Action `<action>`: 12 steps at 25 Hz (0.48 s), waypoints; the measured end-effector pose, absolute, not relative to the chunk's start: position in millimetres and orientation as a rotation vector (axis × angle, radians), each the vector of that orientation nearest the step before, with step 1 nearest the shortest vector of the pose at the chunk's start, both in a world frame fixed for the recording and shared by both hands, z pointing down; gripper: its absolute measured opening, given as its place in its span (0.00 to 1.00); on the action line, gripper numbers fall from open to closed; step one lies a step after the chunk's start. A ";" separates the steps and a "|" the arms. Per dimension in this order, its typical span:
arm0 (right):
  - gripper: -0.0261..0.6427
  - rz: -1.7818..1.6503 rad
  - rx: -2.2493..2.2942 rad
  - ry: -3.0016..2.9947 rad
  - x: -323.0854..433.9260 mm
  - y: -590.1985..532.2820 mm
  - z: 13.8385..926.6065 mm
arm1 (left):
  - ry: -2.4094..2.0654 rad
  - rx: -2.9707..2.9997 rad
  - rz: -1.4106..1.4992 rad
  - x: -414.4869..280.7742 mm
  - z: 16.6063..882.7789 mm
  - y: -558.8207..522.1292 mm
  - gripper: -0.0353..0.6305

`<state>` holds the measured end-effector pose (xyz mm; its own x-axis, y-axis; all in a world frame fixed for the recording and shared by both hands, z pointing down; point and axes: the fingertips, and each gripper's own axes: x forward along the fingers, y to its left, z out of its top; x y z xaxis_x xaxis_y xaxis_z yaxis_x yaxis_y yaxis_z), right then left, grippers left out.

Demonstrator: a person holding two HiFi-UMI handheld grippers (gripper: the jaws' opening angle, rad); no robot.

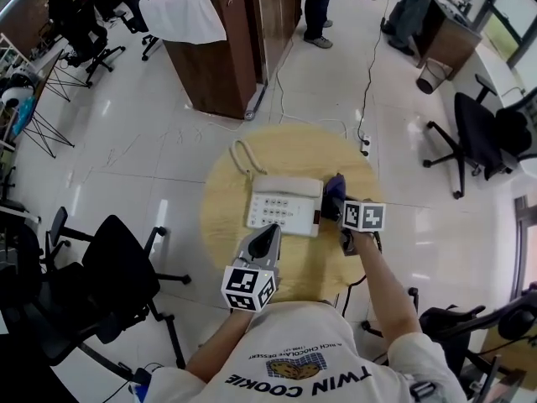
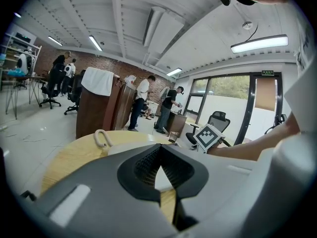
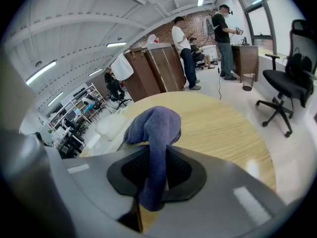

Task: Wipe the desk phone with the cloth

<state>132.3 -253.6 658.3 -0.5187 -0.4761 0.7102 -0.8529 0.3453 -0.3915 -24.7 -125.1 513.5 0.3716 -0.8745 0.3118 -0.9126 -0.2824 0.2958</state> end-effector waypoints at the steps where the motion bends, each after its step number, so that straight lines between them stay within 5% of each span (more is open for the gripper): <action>1: 0.14 1.040 1.155 -2.136 132.9 -257.1 658.1 | -1.555 2.211 0.122 -25.3 513.6 -125.4 0.04; 12: 0.14 0.929 1.080 -2.166 123.3 -298.7 644.3 | -1.591 2.181 0.115 -22.6 514.6 -131.3 0.04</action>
<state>123.3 -298.7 644.3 -0.5317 -0.4580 0.7124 -0.8318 0.4406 -0.3376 -22.6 -131.3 514.6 0.3361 -0.8873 0.3159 -0.9234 -0.2445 0.2958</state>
